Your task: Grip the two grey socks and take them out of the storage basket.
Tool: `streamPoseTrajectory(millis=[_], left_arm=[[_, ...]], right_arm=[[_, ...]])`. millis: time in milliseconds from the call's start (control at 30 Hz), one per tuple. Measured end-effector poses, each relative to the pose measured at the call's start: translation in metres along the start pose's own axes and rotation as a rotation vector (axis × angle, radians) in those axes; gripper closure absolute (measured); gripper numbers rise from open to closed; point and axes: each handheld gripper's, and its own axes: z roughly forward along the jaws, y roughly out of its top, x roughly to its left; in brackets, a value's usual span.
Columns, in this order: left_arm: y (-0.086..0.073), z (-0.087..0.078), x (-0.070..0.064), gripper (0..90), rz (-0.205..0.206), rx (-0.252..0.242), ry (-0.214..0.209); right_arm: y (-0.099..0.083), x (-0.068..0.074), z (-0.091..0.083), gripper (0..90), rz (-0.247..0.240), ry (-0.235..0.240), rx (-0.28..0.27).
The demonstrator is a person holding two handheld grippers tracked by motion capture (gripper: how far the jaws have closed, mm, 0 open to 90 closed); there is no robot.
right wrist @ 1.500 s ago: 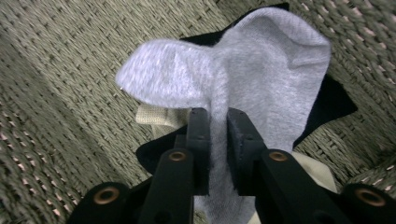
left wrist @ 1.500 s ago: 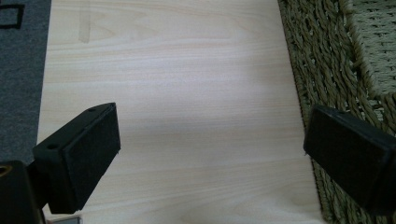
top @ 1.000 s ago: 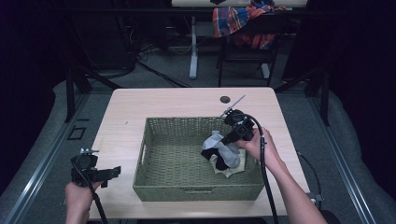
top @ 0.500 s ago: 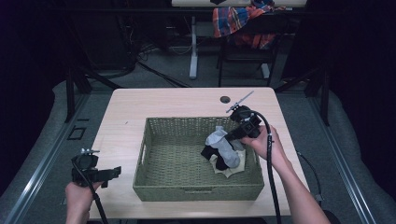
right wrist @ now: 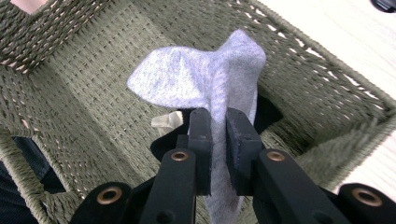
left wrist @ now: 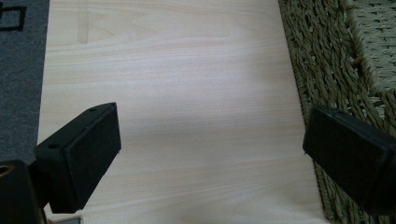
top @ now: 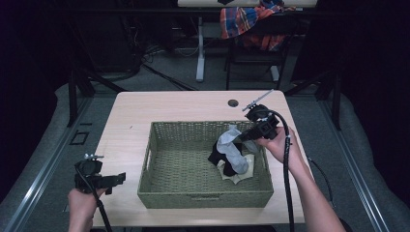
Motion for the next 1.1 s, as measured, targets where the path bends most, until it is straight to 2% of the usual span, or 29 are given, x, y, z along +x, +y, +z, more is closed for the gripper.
streamPoseTrajectory(millis=[200, 233, 367, 567, 1100], left_arm=[[0.000, 0.001, 0.000, 4.4, 0.000, 0.001, -0.003], [0.000, 0.001, 0.000, 4.4, 0.001, 0.002, -0.002], [0.000, 0.000, 0.000, 4.4, 0.002, 0.004, -0.004], [0.000, 0.000, 0.000, 4.5, 0.003, 0.002, -0.003], [0.000, 0.000, 0.000, 4.8, -0.004, 0.000, 0.003]], right_arm=[[-0.003, -0.005, -0.009, 81.9, 0.023, -0.009, -0.027], [-0.003, -0.006, -0.011, 81.9, 0.022, -0.009, -0.016], [-0.004, -0.009, -0.015, 81.9, 0.026, -0.016, -0.027], [-0.009, -0.017, -0.025, 81.8, 0.062, -0.032, -0.052], [-0.028, -0.044, -0.054, 81.9, 0.138, -0.078, -0.112]])
